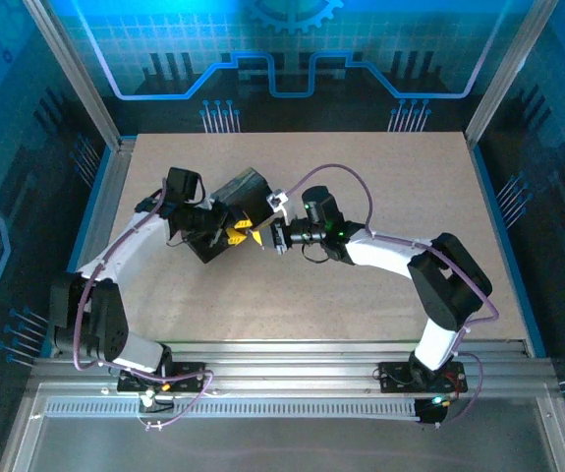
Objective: Unlock the padlock with the key
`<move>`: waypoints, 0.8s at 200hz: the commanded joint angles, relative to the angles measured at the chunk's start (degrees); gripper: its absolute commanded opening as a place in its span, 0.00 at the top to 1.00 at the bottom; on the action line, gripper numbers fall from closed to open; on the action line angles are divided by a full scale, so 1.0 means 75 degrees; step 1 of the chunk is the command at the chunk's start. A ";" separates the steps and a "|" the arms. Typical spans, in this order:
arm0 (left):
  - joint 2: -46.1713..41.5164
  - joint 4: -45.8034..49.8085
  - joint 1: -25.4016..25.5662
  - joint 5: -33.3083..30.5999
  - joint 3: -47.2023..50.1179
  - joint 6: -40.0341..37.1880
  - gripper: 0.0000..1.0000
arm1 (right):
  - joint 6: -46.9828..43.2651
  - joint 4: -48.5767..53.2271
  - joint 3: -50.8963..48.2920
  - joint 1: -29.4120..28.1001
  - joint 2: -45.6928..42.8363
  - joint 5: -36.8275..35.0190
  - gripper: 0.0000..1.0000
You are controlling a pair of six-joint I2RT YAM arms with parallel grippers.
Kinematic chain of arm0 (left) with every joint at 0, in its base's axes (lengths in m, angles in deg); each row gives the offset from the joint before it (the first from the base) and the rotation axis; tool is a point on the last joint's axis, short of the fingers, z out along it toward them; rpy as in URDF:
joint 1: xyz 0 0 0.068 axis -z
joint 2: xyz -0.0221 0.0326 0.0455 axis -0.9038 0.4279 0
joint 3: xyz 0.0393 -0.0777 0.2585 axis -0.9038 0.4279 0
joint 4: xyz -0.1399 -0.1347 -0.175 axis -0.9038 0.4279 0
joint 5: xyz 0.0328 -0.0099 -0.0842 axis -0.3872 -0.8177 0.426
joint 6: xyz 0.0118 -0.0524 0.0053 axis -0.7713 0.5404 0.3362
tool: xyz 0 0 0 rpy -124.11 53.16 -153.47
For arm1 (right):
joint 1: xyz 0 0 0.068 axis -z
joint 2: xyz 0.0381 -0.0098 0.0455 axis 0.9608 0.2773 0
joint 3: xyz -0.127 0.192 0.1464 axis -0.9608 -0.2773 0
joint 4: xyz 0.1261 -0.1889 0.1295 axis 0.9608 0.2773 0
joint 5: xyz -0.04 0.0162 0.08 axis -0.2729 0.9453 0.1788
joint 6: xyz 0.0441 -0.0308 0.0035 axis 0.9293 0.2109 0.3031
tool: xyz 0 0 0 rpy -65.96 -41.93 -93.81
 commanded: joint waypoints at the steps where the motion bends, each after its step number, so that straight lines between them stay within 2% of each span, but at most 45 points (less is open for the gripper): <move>1: -0.0014 0.0482 0.0272 0.1109 0.0101 -0.0143 1.00 | 0.0451 -0.1728 0.0235 -0.0026 -0.0020 0.0576 1.00; 11: -0.0060 0.0528 0.0269 0.1109 0.0126 -0.0172 1.00 | 0.0247 -0.1525 0.0315 -0.0024 -0.0049 0.0539 1.00; 35: -0.0145 0.0407 0.0180 0.1015 0.0224 -0.0006 1.00 | -0.0513 -0.0063 0.0753 -0.0027 -0.0079 0.0495 1.00; 54: -0.0182 0.0265 -0.0004 0.0986 0.0235 0.0169 1.00 | -0.1005 0.1149 0.1012 -0.0007 0.0016 0.0823 1.00; 82: -0.0251 0.0181 -0.0196 0.1090 0.0174 0.0283 1.00 | -0.1586 0.2075 0.0863 0.0053 0.0057 0.1171 1.00; 138: -0.0444 0.0333 -0.0591 0.1350 0.0409 0.0251 1.00 | -0.2137 0.2669 0.0325 0.0285 -0.0535 0.1379 1.00; 160: -0.0384 0.0372 -0.0598 0.1499 0.0326 0.0204 1.00 | -0.2036 0.2466 0.0257 0.0416 -0.0564 0.1445 1.00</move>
